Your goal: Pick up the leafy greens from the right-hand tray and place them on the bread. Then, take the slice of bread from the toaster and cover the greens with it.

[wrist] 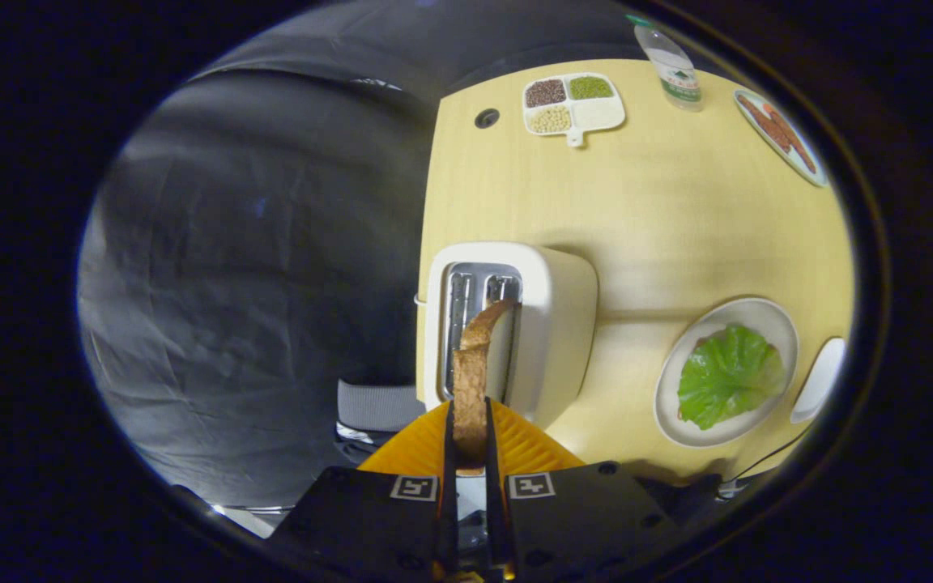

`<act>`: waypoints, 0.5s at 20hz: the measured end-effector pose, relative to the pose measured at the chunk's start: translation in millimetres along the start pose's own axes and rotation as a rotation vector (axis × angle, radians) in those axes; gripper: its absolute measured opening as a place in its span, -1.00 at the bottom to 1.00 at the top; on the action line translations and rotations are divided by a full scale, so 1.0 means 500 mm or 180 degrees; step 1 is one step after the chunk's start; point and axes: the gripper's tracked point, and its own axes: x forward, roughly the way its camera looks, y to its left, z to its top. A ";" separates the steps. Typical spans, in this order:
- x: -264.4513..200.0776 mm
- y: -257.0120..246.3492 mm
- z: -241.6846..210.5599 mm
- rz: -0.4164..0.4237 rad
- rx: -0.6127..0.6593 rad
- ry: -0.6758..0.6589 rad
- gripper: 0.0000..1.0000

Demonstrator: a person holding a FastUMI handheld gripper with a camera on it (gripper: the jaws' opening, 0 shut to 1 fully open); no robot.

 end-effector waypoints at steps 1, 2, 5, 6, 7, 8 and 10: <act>-0.018 0.009 -0.002 0.0089 -0.0002 -0.0013 -0.65; -0.039 0.019 -0.006 0.0212 -0.0010 -0.0020 -0.65; -0.109 0.032 -0.009 0.0517 -0.0041 -0.0094 -0.65; -0.134 0.026 -0.010 0.0591 -0.0069 -0.0132 -0.65; -0.159 0.014 -0.009 0.0647 -0.0097 -0.0173 -0.65; -0.184 -0.003 -0.013 0.0701 -0.0132 -0.0207 -0.65; -0.228 -0.043 -0.020 0.0825 -0.0194 -0.0281 -0.64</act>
